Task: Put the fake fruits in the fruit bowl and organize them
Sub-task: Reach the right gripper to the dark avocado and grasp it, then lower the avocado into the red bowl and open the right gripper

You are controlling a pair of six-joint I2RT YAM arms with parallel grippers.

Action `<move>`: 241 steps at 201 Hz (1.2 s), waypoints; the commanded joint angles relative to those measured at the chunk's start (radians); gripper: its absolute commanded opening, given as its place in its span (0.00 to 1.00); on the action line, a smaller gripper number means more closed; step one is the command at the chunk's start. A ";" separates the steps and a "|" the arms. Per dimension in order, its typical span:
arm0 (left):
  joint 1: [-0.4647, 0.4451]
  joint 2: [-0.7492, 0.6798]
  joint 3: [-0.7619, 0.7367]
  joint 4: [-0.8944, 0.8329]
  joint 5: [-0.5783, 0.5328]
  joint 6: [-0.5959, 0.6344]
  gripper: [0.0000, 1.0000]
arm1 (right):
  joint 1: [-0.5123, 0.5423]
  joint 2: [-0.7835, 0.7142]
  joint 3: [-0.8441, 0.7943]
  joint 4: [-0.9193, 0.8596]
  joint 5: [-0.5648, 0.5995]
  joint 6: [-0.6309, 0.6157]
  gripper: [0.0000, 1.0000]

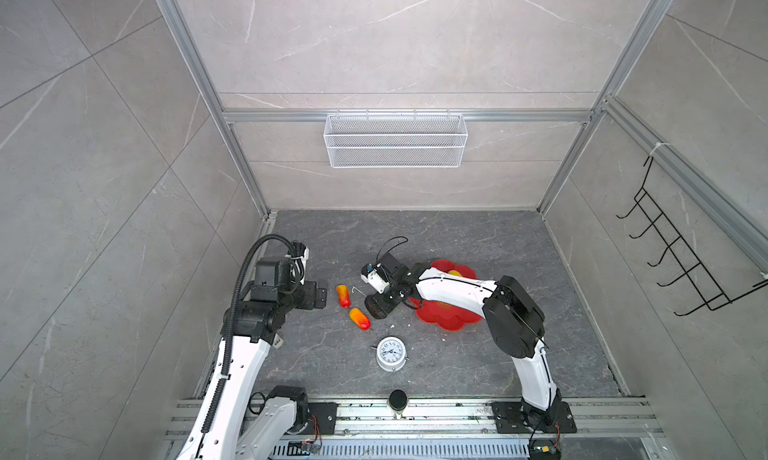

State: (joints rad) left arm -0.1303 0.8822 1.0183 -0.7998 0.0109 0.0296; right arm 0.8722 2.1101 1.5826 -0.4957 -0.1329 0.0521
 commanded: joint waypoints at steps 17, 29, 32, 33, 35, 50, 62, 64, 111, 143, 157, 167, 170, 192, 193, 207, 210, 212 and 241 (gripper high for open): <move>0.004 0.007 0.008 0.012 0.023 0.004 1.00 | 0.001 0.016 -0.015 0.021 -0.004 0.018 0.63; 0.004 0.004 0.008 0.011 0.021 0.003 1.00 | 0.001 0.015 -0.018 0.020 -0.002 0.016 0.60; 0.004 0.004 0.008 0.012 0.021 0.001 1.00 | 0.001 0.014 -0.020 0.019 -0.001 0.016 0.58; 0.004 0.004 0.008 0.011 0.020 0.002 1.00 | 0.001 0.014 -0.020 0.019 -0.001 0.016 0.58; 0.004 0.003 0.009 0.012 0.020 0.001 1.00 | 0.002 0.014 -0.020 0.018 -0.001 0.015 0.57; 0.005 0.001 0.008 0.015 0.020 0.002 1.00 | 0.000 0.007 -0.022 0.015 0.002 0.012 0.48; 0.004 0.001 0.006 0.015 0.020 0.000 1.00 | 0.000 -0.003 -0.023 0.010 0.008 0.008 0.43; 0.004 0.001 0.007 0.015 0.021 -0.001 1.00 | 0.000 -0.005 -0.023 0.008 0.010 0.008 0.43; 0.004 0.003 0.007 0.016 0.023 -0.001 1.00 | -0.017 -0.107 -0.033 -0.022 0.038 -0.023 0.35; 0.004 0.002 0.007 0.019 0.027 -0.005 1.00 | -0.071 -0.246 -0.087 -0.061 0.046 -0.040 0.34; 0.004 0.003 0.007 0.017 0.027 -0.004 1.00 | -0.109 -0.323 -0.135 -0.081 0.061 -0.042 0.33; 0.004 0.004 0.007 0.019 0.027 -0.005 1.00 | -0.138 -0.378 -0.172 -0.096 0.072 -0.041 0.31; 0.004 0.005 0.007 0.019 0.027 -0.005 1.00 | -0.147 -0.395 -0.184 -0.101 0.076 -0.041 0.31; 0.004 0.010 0.008 0.018 0.027 -0.005 1.00 | -0.205 -0.500 -0.259 -0.147 0.112 -0.035 0.31; 0.004 0.011 0.008 0.018 0.027 -0.006 1.00 | -0.208 -0.504 -0.262 -0.148 0.112 -0.035 0.31; 0.004 0.014 0.008 0.017 0.027 -0.005 1.00 | -0.245 -0.565 -0.313 -0.176 0.127 -0.026 0.31; 0.004 0.014 0.007 0.017 0.026 -0.006 1.00 | -0.252 -0.575 -0.324 -0.182 0.130 -0.023 0.31; 0.005 0.015 0.007 0.018 0.027 -0.006 1.00 | -0.255 -0.582 -0.331 -0.184 0.132 -0.022 0.31; 0.004 0.026 0.008 0.019 0.032 -0.007 1.00 | -0.299 -0.644 -0.425 -0.217 0.151 0.000 0.30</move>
State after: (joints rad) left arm -0.1303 0.8989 1.0183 -0.7998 0.0292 0.0292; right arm 0.5949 1.5040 1.2304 -0.6357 -0.0132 0.0299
